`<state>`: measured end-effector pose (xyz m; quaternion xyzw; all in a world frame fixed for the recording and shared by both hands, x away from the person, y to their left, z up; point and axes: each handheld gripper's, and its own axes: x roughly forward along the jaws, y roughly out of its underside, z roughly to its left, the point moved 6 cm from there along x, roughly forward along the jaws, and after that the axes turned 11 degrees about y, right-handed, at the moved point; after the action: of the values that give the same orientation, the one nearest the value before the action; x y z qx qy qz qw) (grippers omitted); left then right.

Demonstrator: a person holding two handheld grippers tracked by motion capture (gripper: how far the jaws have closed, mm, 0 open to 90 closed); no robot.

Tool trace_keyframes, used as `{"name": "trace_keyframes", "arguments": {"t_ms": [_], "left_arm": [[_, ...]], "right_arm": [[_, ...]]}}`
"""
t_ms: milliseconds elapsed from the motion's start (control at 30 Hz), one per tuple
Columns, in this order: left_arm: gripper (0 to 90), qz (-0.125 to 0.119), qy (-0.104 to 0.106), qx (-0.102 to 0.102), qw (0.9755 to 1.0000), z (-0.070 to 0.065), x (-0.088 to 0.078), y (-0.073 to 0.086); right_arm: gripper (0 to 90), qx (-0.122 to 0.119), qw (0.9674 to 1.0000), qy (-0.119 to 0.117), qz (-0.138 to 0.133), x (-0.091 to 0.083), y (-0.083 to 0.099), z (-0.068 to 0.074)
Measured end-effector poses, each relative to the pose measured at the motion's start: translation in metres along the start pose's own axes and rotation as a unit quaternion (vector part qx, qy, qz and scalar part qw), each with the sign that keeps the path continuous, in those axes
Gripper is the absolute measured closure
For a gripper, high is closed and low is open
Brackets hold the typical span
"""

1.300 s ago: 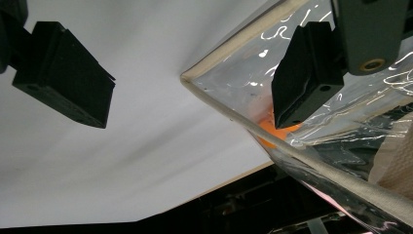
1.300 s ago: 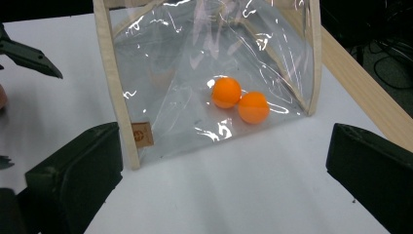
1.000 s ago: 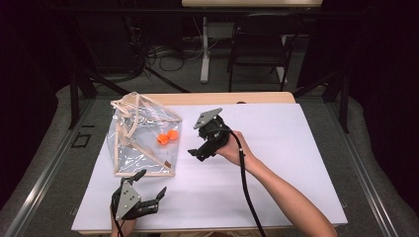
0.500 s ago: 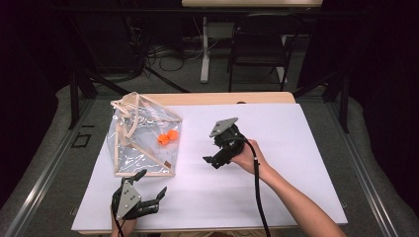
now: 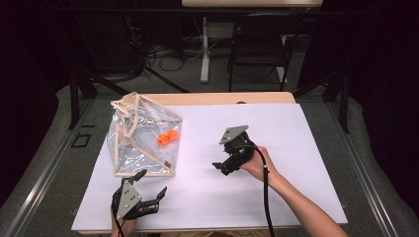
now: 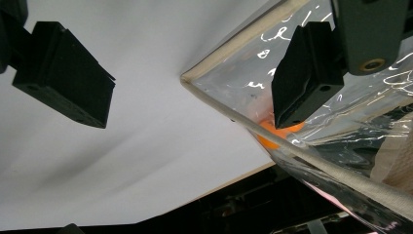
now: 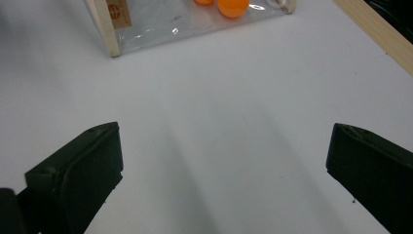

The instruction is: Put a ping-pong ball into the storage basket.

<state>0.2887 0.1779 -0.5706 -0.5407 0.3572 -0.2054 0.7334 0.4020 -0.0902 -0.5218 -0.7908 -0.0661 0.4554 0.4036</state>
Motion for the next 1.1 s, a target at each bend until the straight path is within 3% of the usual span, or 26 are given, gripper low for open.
{"name": "trace_keyframes", "arguments": {"t_ms": [467,1100], "left_arm": [[15.6,-0.001,-0.001,0.000,1.0000,0.000,0.000,0.000],[15.6,-0.001,-0.003,0.000,1.0000,0.001,0.000,0.000]], "right_arm": [[0.0,0.021,0.9997,0.010,-0.002,-0.011,0.027,-0.002],[0.0,0.031,0.9989,0.033,0.007,-0.031,0.061,-0.005]]}}
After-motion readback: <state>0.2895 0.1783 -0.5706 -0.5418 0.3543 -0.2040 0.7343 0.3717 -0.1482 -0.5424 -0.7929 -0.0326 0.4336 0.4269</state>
